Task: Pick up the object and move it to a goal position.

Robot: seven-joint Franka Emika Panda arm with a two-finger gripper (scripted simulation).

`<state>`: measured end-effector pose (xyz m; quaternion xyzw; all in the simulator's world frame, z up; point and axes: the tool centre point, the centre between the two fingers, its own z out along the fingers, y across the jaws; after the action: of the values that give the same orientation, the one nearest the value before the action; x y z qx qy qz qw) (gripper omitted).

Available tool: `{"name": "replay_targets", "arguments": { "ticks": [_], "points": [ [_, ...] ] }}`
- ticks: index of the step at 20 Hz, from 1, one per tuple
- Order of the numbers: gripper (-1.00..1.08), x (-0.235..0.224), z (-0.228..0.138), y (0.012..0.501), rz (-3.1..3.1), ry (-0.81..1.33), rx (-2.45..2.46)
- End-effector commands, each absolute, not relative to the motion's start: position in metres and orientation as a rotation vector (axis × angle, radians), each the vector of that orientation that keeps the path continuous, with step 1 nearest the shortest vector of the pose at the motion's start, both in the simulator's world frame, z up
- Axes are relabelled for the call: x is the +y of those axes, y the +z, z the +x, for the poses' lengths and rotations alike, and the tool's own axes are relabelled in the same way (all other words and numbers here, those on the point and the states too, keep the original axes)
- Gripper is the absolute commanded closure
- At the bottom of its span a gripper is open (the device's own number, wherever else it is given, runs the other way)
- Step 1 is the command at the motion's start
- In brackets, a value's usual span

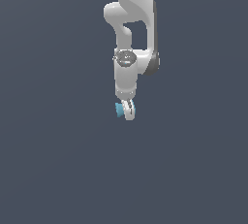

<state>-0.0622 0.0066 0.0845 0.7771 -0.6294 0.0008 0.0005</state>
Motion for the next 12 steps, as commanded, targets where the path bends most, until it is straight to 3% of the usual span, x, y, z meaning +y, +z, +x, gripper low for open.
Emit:
{"name": "replay_targets", "arguments": {
  "ticks": [1,12],
  "points": [
    [1.08,0.01,-0.051,0.1,2.44,0.004,-1.977],
    [1.08,0.028,0.01,0.182,2.439,0.005,-1.976]
  ]
}}
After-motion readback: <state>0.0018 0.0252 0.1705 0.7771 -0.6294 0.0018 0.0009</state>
